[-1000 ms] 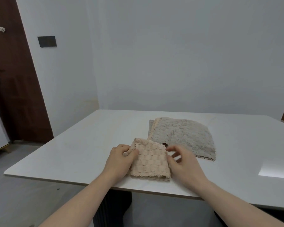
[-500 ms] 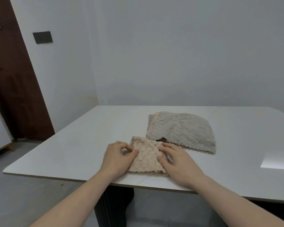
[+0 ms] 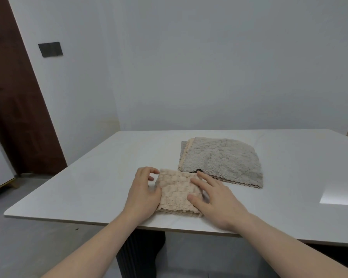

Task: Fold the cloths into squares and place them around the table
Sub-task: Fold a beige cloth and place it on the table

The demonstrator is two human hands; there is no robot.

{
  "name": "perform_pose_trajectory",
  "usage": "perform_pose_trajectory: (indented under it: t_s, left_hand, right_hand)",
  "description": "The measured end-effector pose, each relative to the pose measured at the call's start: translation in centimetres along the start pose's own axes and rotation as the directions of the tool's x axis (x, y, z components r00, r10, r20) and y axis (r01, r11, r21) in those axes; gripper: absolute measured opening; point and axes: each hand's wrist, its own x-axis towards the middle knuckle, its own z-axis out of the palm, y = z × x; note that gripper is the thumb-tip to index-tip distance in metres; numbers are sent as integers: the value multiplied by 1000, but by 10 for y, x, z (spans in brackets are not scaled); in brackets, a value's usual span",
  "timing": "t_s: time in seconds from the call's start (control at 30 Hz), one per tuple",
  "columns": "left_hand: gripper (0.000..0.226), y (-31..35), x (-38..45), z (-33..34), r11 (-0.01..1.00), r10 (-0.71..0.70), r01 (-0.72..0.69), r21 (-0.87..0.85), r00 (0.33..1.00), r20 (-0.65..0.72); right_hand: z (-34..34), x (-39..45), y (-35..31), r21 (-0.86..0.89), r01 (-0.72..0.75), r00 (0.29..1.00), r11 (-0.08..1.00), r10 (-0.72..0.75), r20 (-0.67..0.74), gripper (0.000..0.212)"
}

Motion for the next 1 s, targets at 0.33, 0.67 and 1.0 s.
perform_pose_trajectory:
  t_s: [0.33,0.67,1.0]
  left_hand:
    - [84,2,2,8,942,-51,-123,313,868,494]
    - [75,19,-5,11,852,-231,-48,521,859,457]
    - [80,31,-37,7,833,-314,92,546,891,328]
  right_hand:
    - [5,7,1,-148,-20,989,989,42,145,78]
    - [7,7,-10,-207,-120,968,971,161,193,74]
    - [8,-17,-20,-208,-168,964,963,205,171,72]
